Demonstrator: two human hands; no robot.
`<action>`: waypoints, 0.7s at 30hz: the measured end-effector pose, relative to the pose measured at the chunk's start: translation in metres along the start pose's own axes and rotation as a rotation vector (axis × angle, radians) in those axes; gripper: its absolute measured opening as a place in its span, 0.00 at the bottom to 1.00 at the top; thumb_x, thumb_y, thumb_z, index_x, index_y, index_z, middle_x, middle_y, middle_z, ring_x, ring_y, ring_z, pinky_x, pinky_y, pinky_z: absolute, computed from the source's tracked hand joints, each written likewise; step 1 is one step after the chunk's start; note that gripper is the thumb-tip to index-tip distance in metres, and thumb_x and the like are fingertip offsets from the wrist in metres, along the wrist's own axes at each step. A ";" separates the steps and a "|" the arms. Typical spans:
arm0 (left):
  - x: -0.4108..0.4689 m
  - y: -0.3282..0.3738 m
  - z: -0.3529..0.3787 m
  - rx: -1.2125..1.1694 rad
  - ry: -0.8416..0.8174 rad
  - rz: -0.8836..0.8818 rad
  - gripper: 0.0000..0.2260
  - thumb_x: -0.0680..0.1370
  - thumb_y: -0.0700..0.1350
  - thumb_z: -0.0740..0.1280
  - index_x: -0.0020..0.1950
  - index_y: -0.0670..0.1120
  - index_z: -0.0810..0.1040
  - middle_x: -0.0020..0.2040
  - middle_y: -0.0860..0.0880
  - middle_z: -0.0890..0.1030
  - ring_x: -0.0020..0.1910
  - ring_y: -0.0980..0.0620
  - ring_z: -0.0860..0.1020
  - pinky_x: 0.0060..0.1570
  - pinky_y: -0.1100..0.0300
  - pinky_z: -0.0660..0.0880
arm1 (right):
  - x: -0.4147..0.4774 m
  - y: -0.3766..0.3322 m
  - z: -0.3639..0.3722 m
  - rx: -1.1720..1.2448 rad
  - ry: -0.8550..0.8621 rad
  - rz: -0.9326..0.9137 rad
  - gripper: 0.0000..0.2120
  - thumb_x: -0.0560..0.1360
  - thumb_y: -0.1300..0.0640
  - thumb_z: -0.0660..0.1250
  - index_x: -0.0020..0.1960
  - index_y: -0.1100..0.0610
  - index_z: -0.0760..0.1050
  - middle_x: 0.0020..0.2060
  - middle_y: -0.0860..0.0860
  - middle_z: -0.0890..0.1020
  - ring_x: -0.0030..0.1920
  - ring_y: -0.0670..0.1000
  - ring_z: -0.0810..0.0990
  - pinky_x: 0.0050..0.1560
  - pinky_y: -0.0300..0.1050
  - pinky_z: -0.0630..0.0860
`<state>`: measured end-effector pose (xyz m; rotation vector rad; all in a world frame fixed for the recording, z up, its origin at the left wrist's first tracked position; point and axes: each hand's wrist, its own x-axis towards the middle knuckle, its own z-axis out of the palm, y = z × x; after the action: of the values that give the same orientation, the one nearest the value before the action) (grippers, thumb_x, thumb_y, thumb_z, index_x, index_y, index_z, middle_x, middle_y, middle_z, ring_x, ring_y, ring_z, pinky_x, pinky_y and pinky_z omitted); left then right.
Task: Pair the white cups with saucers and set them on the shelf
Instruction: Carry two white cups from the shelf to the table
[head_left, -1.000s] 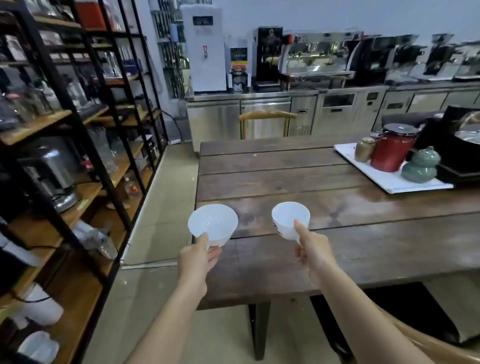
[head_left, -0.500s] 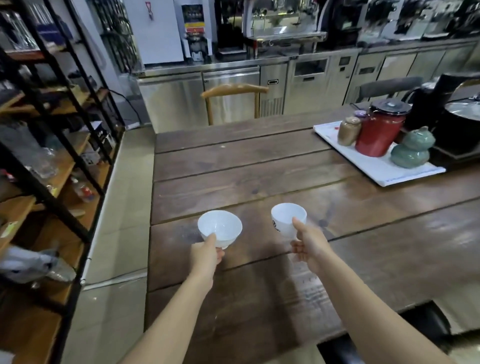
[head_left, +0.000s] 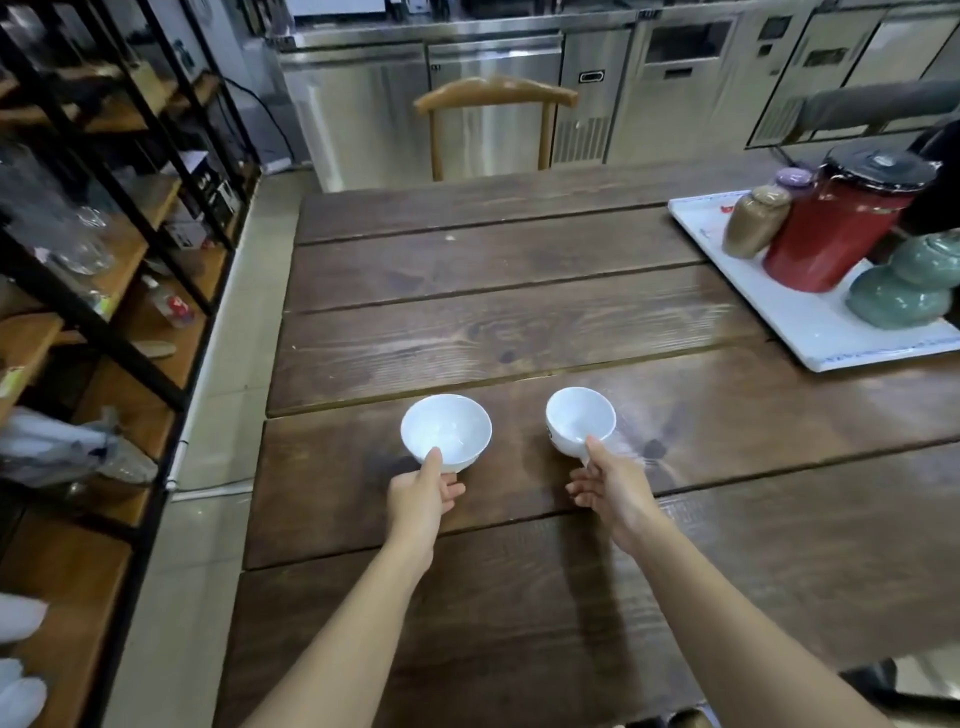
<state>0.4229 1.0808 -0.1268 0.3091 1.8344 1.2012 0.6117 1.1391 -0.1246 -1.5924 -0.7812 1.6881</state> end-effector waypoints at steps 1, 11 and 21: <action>-0.001 -0.002 0.000 -0.004 -0.007 -0.008 0.18 0.78 0.50 0.61 0.33 0.39 0.74 0.40 0.47 0.83 0.41 0.51 0.82 0.44 0.57 0.78 | 0.002 0.003 -0.003 -0.005 -0.013 0.003 0.13 0.78 0.50 0.58 0.39 0.57 0.70 0.42 0.61 0.75 0.31 0.52 0.74 0.30 0.42 0.68; -0.002 -0.011 -0.014 -0.079 -0.205 -0.194 0.19 0.75 0.58 0.64 0.50 0.42 0.79 0.50 0.42 0.83 0.47 0.46 0.83 0.41 0.52 0.79 | 0.011 0.010 -0.023 -0.116 -0.055 0.045 0.17 0.74 0.42 0.62 0.47 0.57 0.73 0.43 0.59 0.81 0.33 0.54 0.80 0.25 0.41 0.73; -0.019 -0.005 -0.052 -0.020 -0.118 -0.120 0.17 0.77 0.57 0.62 0.55 0.45 0.76 0.50 0.46 0.81 0.49 0.46 0.81 0.46 0.51 0.79 | 0.005 0.000 -0.058 -0.234 0.147 -0.233 0.21 0.72 0.41 0.64 0.55 0.56 0.70 0.49 0.57 0.80 0.40 0.54 0.80 0.42 0.49 0.76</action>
<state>0.3943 1.0349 -0.1138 0.2504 1.7139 1.0951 0.6698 1.1417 -0.1314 -1.6852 -1.0741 1.3377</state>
